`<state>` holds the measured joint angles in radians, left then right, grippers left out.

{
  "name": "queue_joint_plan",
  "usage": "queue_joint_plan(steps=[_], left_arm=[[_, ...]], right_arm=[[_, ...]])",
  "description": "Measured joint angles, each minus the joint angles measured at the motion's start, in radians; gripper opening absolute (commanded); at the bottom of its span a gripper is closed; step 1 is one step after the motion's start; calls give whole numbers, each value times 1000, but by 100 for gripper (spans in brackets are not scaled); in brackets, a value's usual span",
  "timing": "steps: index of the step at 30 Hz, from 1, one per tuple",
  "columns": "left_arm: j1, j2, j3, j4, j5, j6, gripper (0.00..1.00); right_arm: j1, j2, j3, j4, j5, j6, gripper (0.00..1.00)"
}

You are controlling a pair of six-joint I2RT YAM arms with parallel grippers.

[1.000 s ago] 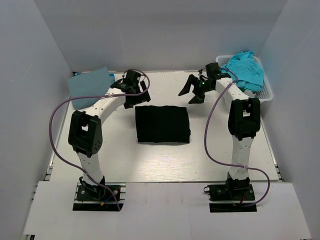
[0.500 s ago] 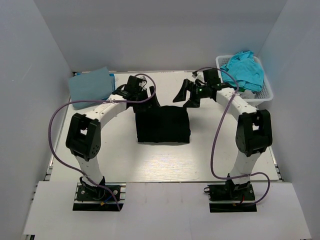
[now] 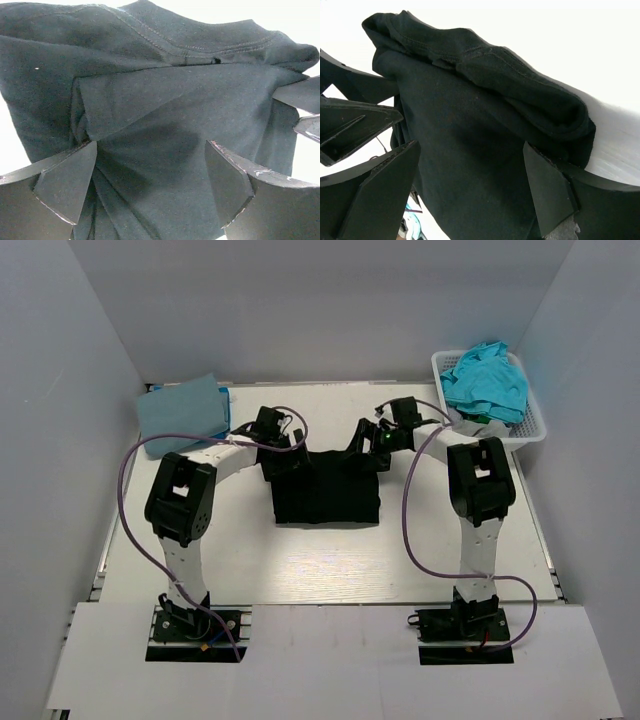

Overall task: Fold and stack the t-shirts
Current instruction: Smooth out wrinkles on the folded tshirt, then put the neatly folded tshirt into the corner of the board with the left arm

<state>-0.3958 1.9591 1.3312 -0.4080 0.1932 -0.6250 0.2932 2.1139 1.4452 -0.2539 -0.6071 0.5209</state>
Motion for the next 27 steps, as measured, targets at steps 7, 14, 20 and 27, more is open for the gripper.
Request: queue_joint_plan(steps=[7, 14, 20, 27], left_arm=[[-1, 3, 92, -105, -76, 20, 100], [-9, -69, 232, -208, -154, 46, 100], [-14, -212, 108, -272, -176, 79, 100], [-31, -212, -26, -277, -163, 115, 100]], right_arm=[[14, 8, 77, -61, 33, -45, 90], [33, -174, 99, -96, 72, -84, 90], [35, -510, -89, -42, 61, -78, 90], [35, -698, -335, -45, 9, -75, 90]])
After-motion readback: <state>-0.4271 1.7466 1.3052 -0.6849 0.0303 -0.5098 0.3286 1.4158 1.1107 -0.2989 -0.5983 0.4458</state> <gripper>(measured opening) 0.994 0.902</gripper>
